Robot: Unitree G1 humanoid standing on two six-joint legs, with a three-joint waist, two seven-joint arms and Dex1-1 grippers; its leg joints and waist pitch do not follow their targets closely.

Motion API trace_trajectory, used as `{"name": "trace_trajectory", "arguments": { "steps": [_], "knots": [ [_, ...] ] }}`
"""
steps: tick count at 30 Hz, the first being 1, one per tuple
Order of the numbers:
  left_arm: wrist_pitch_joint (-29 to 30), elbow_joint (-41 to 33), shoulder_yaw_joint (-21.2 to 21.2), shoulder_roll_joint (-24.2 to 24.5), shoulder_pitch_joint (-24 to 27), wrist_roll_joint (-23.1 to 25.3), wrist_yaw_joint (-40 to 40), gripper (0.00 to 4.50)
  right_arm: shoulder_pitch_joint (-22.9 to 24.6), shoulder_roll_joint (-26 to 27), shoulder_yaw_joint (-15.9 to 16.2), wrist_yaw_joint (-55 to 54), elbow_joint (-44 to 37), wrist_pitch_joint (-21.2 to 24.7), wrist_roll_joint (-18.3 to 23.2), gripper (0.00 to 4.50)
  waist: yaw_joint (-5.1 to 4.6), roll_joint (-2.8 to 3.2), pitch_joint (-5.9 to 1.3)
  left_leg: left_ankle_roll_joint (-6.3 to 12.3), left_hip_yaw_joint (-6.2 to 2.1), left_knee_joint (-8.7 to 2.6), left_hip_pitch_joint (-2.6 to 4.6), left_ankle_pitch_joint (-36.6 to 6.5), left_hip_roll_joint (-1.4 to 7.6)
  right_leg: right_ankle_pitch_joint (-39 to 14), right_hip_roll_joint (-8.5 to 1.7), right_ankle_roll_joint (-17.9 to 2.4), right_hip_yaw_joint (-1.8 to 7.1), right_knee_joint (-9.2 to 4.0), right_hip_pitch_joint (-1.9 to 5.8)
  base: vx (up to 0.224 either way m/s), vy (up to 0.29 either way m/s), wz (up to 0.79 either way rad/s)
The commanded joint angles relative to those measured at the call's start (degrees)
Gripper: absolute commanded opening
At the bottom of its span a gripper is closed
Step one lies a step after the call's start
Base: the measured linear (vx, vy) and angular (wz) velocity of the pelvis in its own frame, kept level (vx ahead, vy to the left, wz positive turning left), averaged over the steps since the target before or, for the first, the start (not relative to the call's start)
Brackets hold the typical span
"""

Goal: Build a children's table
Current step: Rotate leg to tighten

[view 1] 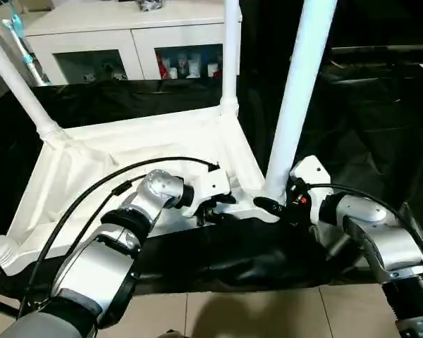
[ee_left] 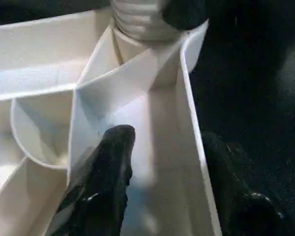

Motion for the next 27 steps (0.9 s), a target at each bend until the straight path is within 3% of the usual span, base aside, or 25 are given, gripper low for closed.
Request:
{"name": "trace_trajectory", "arguments": {
  "steps": [1, 4, 20, 27],
  "knots": [
    [0.2, -0.6, 0.9, 0.2, -0.5, -1.0, -0.6, 2.80, -0.5, -0.4, -0.4, -0.5, 0.4, -0.3, -0.6, 3.80, 0.05, -1.16, -4.42, 6.18, -0.87, -3.62, 0.59, -7.2, 2.69, -5.5, -3.50, -14.7, 2.00, -3.49, 3.55, 0.000, 0.000, 0.00],
    [-0.1, -0.7, 0.9, 0.3, -0.5, -1.0, -0.8, 2.87, -0.3, -0.4, -0.3, -0.5, 0.3, -0.3, -0.6, 3.80, 0.02, -1.17, -4.34, 6.18, -0.89, -3.70, 0.65, -7.9, 2.72, -6.9, -3.53, -14.3, 2.01, -3.66, 3.56, 0.000, 0.000, 0.00],
    [-0.4, 0.3, -0.3, 0.7, -1.4, 2.4, 7.1, 4.41, -0.4, -0.5, 0.0, -0.5, 0.2, -0.3, -0.7, 3.80, -0.27, -1.17, -4.23, 5.59, -0.97, -3.82, 0.59, -8.6, 2.64, -8.9, -3.38, -13.2, 2.02, -3.97, 3.55, 0.000, 0.000, 0.00],
    [-1.0, -0.5, 2.0, -0.4, -1.7, -0.6, 4.8, 4.41, -0.2, -0.7, -0.1, -0.5, 0.1, -0.3, -0.6, 3.80, -0.16, -1.08, -4.31, 5.21, -0.93, -3.81, 0.68, -8.6, 2.64, -8.3, -3.47, -13.6, 2.01, -3.89, 3.56, 0.000, 0.000, 0.00]
  ]
}}
